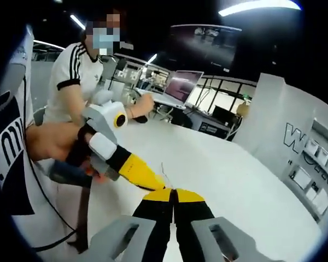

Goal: Open the resealable bag by pulling the two sides of the seal apart until the entire bag opening is separated and visibly accessible.

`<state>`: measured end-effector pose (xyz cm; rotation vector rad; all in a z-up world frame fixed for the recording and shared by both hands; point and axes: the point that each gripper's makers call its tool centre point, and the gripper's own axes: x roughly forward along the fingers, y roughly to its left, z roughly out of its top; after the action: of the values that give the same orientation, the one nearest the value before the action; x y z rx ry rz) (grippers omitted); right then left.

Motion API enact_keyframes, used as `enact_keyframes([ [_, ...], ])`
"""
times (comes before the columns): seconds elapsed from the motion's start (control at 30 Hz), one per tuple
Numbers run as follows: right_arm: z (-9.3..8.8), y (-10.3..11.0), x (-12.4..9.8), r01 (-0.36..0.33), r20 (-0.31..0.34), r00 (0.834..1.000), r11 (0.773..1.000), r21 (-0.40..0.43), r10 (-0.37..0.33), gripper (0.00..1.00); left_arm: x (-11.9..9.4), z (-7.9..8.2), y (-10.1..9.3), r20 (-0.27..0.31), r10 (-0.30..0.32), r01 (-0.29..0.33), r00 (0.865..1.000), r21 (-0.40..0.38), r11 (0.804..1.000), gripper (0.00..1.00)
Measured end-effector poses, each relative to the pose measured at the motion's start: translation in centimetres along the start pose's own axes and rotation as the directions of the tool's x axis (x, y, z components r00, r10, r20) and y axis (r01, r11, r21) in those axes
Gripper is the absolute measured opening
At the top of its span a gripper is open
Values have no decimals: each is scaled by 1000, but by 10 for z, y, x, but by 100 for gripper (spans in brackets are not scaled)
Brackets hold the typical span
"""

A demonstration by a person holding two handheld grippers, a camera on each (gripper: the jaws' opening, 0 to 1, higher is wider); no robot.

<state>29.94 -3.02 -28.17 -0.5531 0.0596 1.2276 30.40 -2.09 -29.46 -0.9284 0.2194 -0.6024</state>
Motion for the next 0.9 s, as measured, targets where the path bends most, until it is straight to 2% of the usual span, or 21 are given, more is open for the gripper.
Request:
enact_keyframes([
  [0.27, 0, 3, 0, -12, 6, 1000, 1000, -4, 12, 0, 2, 0, 1, 8, -2, 2, 1000, -53, 999, 6],
  [0.37, -2, 4, 0, -16, -1, 1000, 1000, -7, 16, 0, 7, -4, -2, -3, -11, 10, 1000, -49, 999, 2],
  [0.47, -4, 4, 0, -30, -7, 1000, 1000, -1, 30, 0, 5, -8, -3, -24, 0, 0, 1000, -6, 1000, 1],
  [0.53, -6, 4, 0, -60, -16, 998, 997, 40, 61, 0, 4, -11, -3, -35, 8, -7, 999, 15, 1000, 1],
  [0.63, -8, 7, 1, -111, -19, 993, 992, 54, 112, 0, 4, -13, 1, -51, 20, -19, 998, 33, 999, 1],
  [0.77, -9, 11, 3, -185, -11, 982, 977, 105, 187, 0, 1, -17, 1, -72, 39, -33, 997, 77, 996, 1],
  [0.9, -10, 12, 4, -224, -26, 973, 967, 123, 229, 3, 0, -18, 1, -71, 42, -36, 997, 85, 996, 1],
])
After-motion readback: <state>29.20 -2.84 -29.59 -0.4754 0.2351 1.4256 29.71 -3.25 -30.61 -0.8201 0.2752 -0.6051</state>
